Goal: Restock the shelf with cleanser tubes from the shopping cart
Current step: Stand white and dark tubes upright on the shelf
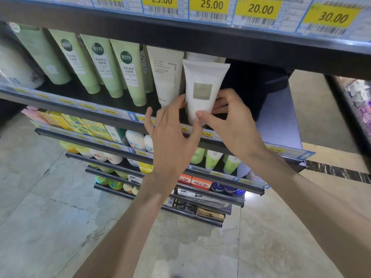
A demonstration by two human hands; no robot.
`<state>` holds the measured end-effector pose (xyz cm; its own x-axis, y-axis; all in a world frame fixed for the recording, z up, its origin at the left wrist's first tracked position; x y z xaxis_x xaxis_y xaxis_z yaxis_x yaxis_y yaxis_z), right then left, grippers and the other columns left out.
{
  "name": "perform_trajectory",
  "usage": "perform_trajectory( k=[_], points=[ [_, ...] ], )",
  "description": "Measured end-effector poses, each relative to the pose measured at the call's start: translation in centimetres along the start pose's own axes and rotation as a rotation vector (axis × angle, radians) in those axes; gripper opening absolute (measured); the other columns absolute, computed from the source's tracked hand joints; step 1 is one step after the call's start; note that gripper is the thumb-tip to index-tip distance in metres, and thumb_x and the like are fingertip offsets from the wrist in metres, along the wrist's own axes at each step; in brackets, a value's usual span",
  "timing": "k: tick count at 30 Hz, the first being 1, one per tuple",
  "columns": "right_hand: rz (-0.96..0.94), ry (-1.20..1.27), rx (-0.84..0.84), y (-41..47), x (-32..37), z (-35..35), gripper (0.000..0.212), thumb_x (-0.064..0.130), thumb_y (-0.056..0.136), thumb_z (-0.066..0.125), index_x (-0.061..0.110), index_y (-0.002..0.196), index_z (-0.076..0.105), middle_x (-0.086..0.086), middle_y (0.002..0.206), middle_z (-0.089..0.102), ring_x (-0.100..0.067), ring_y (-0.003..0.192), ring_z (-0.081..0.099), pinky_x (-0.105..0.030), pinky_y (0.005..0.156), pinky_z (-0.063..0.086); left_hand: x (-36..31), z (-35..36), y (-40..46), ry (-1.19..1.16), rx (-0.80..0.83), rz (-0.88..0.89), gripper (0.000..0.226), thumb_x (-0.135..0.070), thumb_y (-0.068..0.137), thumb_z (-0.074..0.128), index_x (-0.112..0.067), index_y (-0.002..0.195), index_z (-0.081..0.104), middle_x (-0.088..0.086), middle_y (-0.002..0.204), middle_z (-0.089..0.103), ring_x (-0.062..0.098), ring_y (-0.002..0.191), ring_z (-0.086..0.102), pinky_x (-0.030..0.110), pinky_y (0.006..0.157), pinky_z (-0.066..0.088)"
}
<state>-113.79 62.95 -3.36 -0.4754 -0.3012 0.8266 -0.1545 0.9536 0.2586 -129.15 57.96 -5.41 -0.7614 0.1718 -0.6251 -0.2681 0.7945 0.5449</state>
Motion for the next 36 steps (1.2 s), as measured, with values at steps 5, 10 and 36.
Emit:
perform_trajectory(
  k=[5,10,36],
  points=[
    [-0.017,0.015,-0.003,0.1,0.5,0.8,0.039,0.031,0.089,0.078,0.022,0.122,0.058,0.009,0.113,0.065,0.003,0.098,0.063,-0.017,0.083,0.054,0.4,0.5,0.4,0.008,0.039,-0.014,0.055,-0.045,0.095,0.059,-0.023,0.144,0.048,-0.015,0.125,0.065,0.008,0.123,0.058,0.050,0.127,0.007],
    [0.011,0.129,0.007,0.4,-0.5,-0.5,0.023,0.022,0.102,0.056,0.017,0.125,0.058,0.006,0.111,0.068,-0.008,0.102,0.068,-0.035,0.087,0.061,0.4,0.8,0.8,0.070,0.013,-0.050,0.060,-0.057,0.092,0.065,-0.021,0.137,0.050,-0.010,0.115,0.068,0.011,0.115,0.059,0.050,0.126,0.011],
    [-0.062,-0.194,0.036,5.2,0.1,-1.8,0.028,0.037,0.092,0.069,0.016,0.112,0.071,0.005,0.105,0.072,-0.011,0.094,0.070,-0.045,0.086,0.059,1.1,-0.1,0.8,-0.009,-0.005,-0.120,0.051,-0.042,0.098,0.065,-0.019,0.142,0.052,-0.007,0.107,0.066,-0.010,0.108,0.045,0.044,0.124,0.023]
  ],
)
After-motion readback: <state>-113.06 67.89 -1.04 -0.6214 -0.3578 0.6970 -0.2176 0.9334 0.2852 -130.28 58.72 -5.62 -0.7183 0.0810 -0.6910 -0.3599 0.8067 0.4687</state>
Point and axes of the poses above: each hand's wrist, its own y-axis towards the middle knuckle, its own z-axis out of the palm, x = y × z, the point moved 10 cm from there along y, towards the middle knuckle
